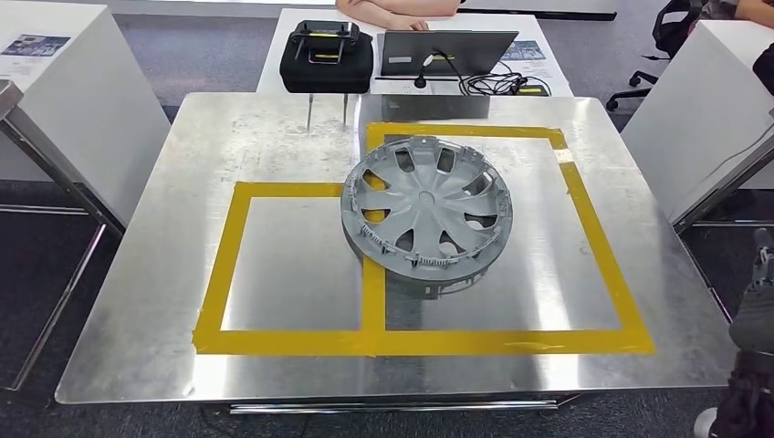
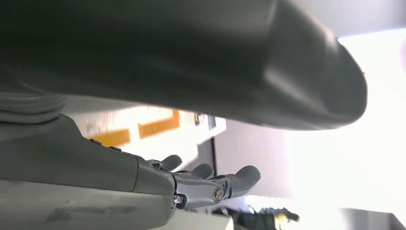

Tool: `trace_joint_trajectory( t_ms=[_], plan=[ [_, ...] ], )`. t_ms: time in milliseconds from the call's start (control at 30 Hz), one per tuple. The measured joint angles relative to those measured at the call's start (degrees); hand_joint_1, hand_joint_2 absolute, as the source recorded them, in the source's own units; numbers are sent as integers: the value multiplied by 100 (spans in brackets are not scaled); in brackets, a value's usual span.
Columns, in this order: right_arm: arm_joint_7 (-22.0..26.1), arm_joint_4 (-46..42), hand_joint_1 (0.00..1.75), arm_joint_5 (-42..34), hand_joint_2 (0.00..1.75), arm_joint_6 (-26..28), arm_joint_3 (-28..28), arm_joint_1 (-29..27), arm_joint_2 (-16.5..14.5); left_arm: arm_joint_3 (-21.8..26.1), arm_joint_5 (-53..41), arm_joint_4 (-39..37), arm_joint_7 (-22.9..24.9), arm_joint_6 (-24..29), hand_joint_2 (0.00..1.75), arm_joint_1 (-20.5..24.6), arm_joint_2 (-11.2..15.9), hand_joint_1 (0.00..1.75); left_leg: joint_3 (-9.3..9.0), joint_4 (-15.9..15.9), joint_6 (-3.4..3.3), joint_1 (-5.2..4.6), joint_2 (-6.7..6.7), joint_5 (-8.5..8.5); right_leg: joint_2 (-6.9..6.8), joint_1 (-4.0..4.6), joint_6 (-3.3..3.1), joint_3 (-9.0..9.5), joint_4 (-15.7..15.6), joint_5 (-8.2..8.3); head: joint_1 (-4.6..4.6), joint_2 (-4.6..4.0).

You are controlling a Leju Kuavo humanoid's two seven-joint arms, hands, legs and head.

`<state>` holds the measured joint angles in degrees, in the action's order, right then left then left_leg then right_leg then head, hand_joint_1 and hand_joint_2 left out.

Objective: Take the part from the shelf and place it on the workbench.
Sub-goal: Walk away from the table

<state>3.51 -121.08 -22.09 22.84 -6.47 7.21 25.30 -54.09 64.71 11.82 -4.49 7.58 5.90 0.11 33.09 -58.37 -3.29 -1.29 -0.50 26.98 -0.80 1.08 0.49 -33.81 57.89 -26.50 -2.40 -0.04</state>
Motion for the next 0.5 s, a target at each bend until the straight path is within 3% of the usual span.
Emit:
trace_joint_trajectory(
  t_ms=[100, 200, 267, 300, 400, 433, 500],
  plan=[
    [31, -401, 0, 21, 0, -5, 328, -352, 39, 3, -42, -2, -52, 4, 0, 3, 14, 0, 48, -158, 102, -9, -7, 150, 37, -76, -64, 120, -113, 57, 12, 0],
    [97, -686, 0, -15, 0, -35, 570, -586, 38, 10, -25, -2, -204, 3, 0, 11, 31, 0, 461, -1110, 229, 75, 25, 648, 78, -126, -89, 169, -149, 87, 117, 0],
    [162, -792, 0, -99, 0, -64, 681, -676, 29, 30, 32, -3, -310, 8, 0, 8, 44, 0, 666, -1542, 294, 148, 26, 747, 121, -154, -80, 164, -142, 83, 158, 0],
    [205, -820, 0, -163, 0, -83, 722, -690, 23, 50, 79, -3, -359, 18, 0, 8, 52, 0, 615, -1431, 320, 177, 27, 632, 148, -175, -63, 165, -135, 77, 172, 0],
    [323, -846, 0, -302, 0, -120, 802, -672, 6, 117, 204, -5, -468, 61, 0, 21, 77, 0, 82, -355, 364, 235, 87, 156, 225, -229, 38, 155, -65, 36, 233, 0],
    [346, -846, 0, -313, 0, -122, 816, -662, 2, 136, 224, -5, -484, 67, 0, 28, 80, 0, -46, -129, 350, 235, 114, 110, 244, -234, 84, 141, -38, 24, 250, 0],
    [373, -844, 0, -319, 0, -121, 833, -645, -3, 174, 245, -6, -501, 71, 0, 41, 86, 0, -125, -18, 286, 211, 144, 119, 271, -237, 170, 113, -21, 30, 259, 0]
  ],
)
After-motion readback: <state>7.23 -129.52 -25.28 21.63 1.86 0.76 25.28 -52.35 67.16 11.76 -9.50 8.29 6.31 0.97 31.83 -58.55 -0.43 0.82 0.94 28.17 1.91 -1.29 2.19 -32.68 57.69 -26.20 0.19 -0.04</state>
